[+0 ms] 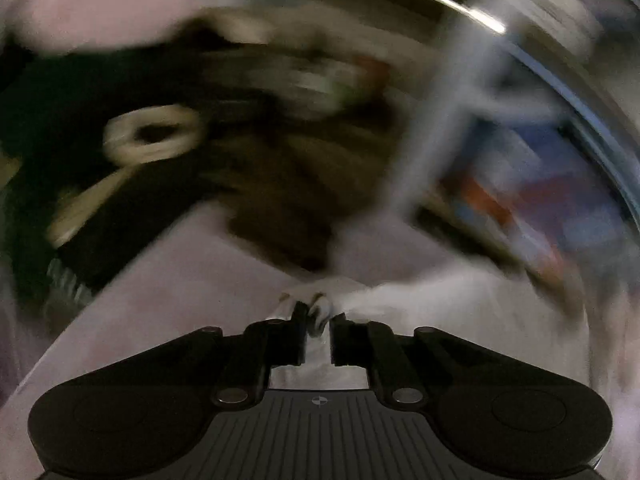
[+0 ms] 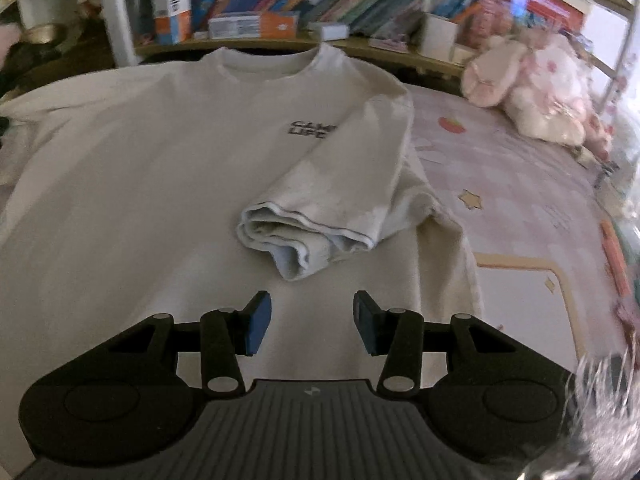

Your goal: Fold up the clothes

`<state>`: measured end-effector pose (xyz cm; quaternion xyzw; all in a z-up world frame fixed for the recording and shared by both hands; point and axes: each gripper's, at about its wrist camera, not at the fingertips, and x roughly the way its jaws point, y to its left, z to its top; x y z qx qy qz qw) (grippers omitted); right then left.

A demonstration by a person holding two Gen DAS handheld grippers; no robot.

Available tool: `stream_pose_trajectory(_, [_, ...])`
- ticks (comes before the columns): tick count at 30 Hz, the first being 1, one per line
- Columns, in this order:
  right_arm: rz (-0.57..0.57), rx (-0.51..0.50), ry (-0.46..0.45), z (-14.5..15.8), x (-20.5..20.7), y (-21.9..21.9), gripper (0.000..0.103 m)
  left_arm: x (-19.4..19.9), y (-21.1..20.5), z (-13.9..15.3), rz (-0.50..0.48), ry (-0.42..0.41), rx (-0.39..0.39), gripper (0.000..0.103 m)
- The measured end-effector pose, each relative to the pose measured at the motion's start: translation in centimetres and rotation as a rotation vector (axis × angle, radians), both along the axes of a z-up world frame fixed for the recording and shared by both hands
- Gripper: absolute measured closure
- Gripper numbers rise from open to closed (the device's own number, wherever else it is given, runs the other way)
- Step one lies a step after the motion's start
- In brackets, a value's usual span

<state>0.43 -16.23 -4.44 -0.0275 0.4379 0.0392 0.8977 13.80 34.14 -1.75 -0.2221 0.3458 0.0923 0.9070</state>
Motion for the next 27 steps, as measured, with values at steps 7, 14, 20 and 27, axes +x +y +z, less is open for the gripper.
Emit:
stream_pose_trajectory(7, [-0.01,0.006,-0.013,1.0,0.4,-0.1,0.06,0.2,-0.2,-0.3,-0.05,0.077,0.107,0.071])
stream_pose_trajectory(14, [-0.044,0.085,0.005,1.5,2.2,-1.3,0.06,-7.7,-9.7,-1.3,-0.45,-0.019,0.184,0.066])
stream_pose_trajectory(20, [-0.197,0.341,0.081,0.4,4.4,-4.3,0.059,-11.3,-15.4,-2.9,-0.495,0.037,0.243,0.065])
stream_pose_trajectory(27, [-0.343,0.634,0.202,-1.6,6.4,-8.6,0.091,-15.0,-21.2,-4.5,-0.523,0.1,0.308,0.064])
